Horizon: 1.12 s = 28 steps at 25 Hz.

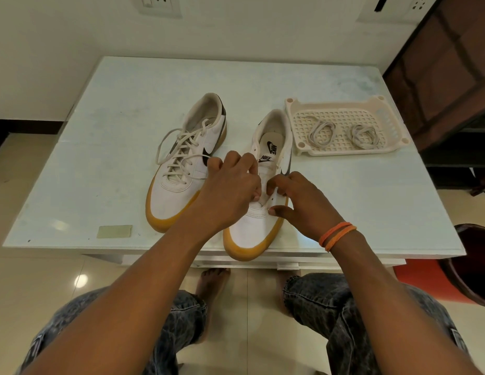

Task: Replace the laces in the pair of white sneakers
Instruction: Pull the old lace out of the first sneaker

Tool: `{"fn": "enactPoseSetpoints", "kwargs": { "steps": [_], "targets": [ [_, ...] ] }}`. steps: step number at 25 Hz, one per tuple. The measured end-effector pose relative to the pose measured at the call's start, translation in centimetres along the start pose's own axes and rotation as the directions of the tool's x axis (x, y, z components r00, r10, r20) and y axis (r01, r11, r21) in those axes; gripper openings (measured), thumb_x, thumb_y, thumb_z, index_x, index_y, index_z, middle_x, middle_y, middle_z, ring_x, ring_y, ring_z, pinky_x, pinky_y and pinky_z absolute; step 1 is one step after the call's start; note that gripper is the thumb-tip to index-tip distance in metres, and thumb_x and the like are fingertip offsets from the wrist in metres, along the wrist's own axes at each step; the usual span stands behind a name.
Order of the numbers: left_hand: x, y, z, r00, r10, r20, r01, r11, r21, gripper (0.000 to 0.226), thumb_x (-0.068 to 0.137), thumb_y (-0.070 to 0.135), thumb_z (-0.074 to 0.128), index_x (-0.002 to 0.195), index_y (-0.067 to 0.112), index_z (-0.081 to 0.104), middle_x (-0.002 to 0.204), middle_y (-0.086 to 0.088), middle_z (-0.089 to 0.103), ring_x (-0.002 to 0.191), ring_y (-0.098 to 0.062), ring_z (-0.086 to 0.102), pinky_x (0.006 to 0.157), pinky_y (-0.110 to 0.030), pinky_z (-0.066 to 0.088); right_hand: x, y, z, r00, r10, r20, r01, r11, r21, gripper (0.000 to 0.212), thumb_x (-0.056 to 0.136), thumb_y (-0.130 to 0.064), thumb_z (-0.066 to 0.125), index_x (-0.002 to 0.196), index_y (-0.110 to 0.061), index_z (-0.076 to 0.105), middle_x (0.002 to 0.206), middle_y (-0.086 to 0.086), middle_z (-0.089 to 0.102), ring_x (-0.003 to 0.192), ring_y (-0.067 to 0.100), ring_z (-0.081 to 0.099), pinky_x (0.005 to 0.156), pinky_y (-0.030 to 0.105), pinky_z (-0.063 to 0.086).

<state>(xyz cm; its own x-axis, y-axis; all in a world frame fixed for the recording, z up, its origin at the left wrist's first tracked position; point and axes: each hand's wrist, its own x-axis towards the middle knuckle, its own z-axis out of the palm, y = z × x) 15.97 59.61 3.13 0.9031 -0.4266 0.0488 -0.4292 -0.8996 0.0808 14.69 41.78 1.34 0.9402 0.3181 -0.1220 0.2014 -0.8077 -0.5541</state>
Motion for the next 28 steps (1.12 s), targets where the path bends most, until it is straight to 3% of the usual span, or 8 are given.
{"fn": "enactPoseSetpoints", "kwargs": {
  "steps": [7, 12, 16, 19, 21, 24, 26, 28],
  "targets": [
    [0.7, -1.2, -0.9, 0.971, -0.178, 0.160, 0.224, 0.912, -0.343, 0.016, 0.087, 0.004, 0.064, 0.092, 0.017, 0.072, 0.101, 0.001, 0.063, 0.089, -0.018, 0.064, 0.081, -0.027, 0.050, -0.1, 0.2, -0.5, 0.999, -0.026, -0.027, 0.027, 0.999, 0.029, 0.025, 0.085, -0.015, 0.070, 0.107, -0.023, 0.060, 0.102, -0.003, 0.050, 0.092, 0.010, 0.048, 0.083, 0.026, 0.043],
    [0.2, -3.8, -2.4, 0.880, -0.474, -0.047, 0.330, 0.679, -0.656, 0.009, 0.091, 0.015, 0.065, 0.085, 0.017, 0.071, 0.080, 0.014, 0.066, 0.073, -0.007, 0.066, 0.079, -0.028, 0.054, -0.2, 0.7, -0.2, 0.995, -0.040, -0.091, 0.049, 0.994, 0.096, 0.029, 0.085, -0.018, 0.069, 0.111, -0.030, 0.063, 0.099, -0.003, 0.054, 0.088, 0.010, 0.055, 0.082, 0.031, 0.051],
    [0.2, 1.0, -3.7, 0.976, -0.217, 0.037, 0.125, 0.405, -0.906, 0.006, 0.087, 0.012, 0.071, 0.092, 0.011, 0.074, 0.085, 0.003, 0.073, 0.070, -0.011, 0.071, 0.065, -0.024, 0.058, -0.1, -1.5, -0.3, 0.994, -0.017, -0.111, 0.067, 0.883, 0.465, 0.061, 0.079, -0.031, 0.077, 0.133, -0.026, 0.049, 0.106, 0.000, 0.063, 0.083, 0.013, 0.065, 0.070, 0.026, 0.057],
    [0.3, 1.9, -3.5, 0.997, -0.061, 0.058, 0.073, 0.295, -0.953, 0.011, 0.086, 0.012, 0.071, 0.095, 0.012, 0.076, 0.088, -0.001, 0.073, 0.078, -0.016, 0.071, 0.072, -0.033, 0.060, -0.1, -2.6, -0.6, 0.998, 0.041, -0.053, 0.005, 0.744, 0.668, 0.019, 0.088, -0.007, 0.066, 0.106, -0.013, 0.063, 0.080, 0.010, 0.070, 0.064, 0.022, 0.068, 0.060, 0.037, 0.058],
    [0.4, 0.7, -2.9, 0.985, -0.174, 0.000, 0.070, 0.397, -0.915, 0.012, 0.086, 0.020, 0.071, 0.098, 0.019, 0.076, 0.090, 0.001, 0.072, 0.085, -0.013, 0.068, 0.083, -0.038, 0.057, -0.2, -1.9, -1.5, 0.996, 0.093, 0.013, -0.074, 0.688, 0.722, 0.008, 0.092, -0.009, 0.061, 0.096, -0.004, 0.066, 0.068, 0.011, 0.068, 0.058, 0.025, 0.066, 0.058, 0.038, 0.058],
    [0.6, -2.4, -2.3, 0.968, -0.240, -0.067, 0.157, 0.795, -0.586, 0.025, 0.086, 0.032, 0.071, 0.111, 0.030, 0.070, 0.107, 0.012, 0.059, 0.103, -0.009, 0.057, 0.091, -0.032, 0.046, -0.2, 1.4, -3.7, 0.921, 0.389, -0.019, -0.204, 0.524, 0.827, 0.011, 0.091, -0.010, 0.063, 0.086, 0.000, 0.065, 0.064, 0.009, 0.068, 0.060, 0.027, 0.066, 0.059, 0.035, 0.060],
    [0.0, -3.4, -2.1, 0.950, -0.171, 0.260, 0.282, 0.827, -0.486, 0.059, 0.081, 0.040, 0.075, 0.134, 0.027, 0.052, 0.128, 0.003, 0.052, 0.120, -0.016, 0.051, 0.096, -0.029, 0.040, -0.1, 4.6, -4.7, 0.784, 0.591, -0.193, -0.275, 0.607, 0.745, 0.005, 0.087, -0.007, 0.068, 0.087, -0.003, 0.067, 0.074, 0.013, 0.070, 0.074, 0.033, 0.068, 0.072, 0.037, 0.060],
    [-0.5, -3.1, -1.2, 0.870, -0.115, 0.479, 0.326, 0.864, -0.385, 0.087, 0.072, 0.046, 0.081, 0.143, 0.023, 0.038, 0.139, -0.001, 0.047, 0.124, -0.020, 0.048, 0.099, -0.034, 0.043, -0.4, 7.0, -5.3, 0.692, 0.608, -0.389, -0.487, 0.791, 0.370, 0.031, 0.084, -0.014, 0.073, 0.111, -0.002, 0.067, 0.106, 0.018, 0.069, 0.105, 0.034, 0.063, 0.095, 0.031, 0.045]
  ]
}}
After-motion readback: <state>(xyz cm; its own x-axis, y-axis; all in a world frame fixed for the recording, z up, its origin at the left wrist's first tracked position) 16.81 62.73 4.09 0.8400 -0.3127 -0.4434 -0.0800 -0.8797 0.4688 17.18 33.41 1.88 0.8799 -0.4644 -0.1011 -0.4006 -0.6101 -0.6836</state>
